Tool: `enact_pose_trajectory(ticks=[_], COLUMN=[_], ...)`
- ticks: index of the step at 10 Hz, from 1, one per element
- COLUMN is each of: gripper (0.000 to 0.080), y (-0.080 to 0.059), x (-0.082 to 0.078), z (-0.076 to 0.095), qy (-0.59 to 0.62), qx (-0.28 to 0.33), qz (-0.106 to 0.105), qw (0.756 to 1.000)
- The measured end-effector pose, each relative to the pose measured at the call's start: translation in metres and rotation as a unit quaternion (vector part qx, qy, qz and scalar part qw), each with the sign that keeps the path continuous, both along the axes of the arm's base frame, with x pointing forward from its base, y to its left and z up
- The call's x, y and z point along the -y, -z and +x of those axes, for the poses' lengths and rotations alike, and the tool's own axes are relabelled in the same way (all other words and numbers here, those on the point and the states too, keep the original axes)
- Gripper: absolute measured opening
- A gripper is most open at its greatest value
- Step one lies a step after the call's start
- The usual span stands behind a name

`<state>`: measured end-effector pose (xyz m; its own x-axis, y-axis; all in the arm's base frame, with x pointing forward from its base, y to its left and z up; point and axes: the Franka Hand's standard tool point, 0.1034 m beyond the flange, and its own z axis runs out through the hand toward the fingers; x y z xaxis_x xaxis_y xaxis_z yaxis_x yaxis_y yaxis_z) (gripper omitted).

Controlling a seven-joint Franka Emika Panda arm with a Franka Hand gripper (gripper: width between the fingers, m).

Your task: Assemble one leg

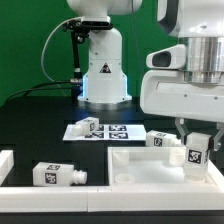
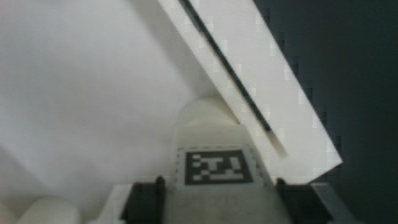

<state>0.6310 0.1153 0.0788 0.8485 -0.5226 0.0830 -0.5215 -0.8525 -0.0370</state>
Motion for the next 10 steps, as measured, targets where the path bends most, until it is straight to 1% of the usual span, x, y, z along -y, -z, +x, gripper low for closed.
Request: enact_pose_trajectory(ticks=[3, 4, 5, 7, 8, 9, 10], gripper=[0.0287, 0.0287, 0.0287, 0.0287, 0.0287, 0.0287, 0.0287], y=[0.0, -0.0005, -0.0006, -0.0003, -0.0006, -0.0006, -0.0006], x=[0.0, -0.0005, 0.0001, -0.0014, 0.0001, 0.0003, 0.0001], z=[0.0, 0.0012, 0.0021, 0.0038, 0.0046, 0.0048, 0.0047], qy=[0.0, 0.072, 0.17, 0.335, 0.391, 0.41, 0.409], qx=[0.0, 0.006, 0.006, 0.001, -0.002, -0.002, -0.002], qz=[0.0, 0.009, 0.028, 0.069, 0.085, 0.087, 0.087], qw=[1.0, 0.997, 0.985, 0.94, 0.917, 0.908, 0.909])
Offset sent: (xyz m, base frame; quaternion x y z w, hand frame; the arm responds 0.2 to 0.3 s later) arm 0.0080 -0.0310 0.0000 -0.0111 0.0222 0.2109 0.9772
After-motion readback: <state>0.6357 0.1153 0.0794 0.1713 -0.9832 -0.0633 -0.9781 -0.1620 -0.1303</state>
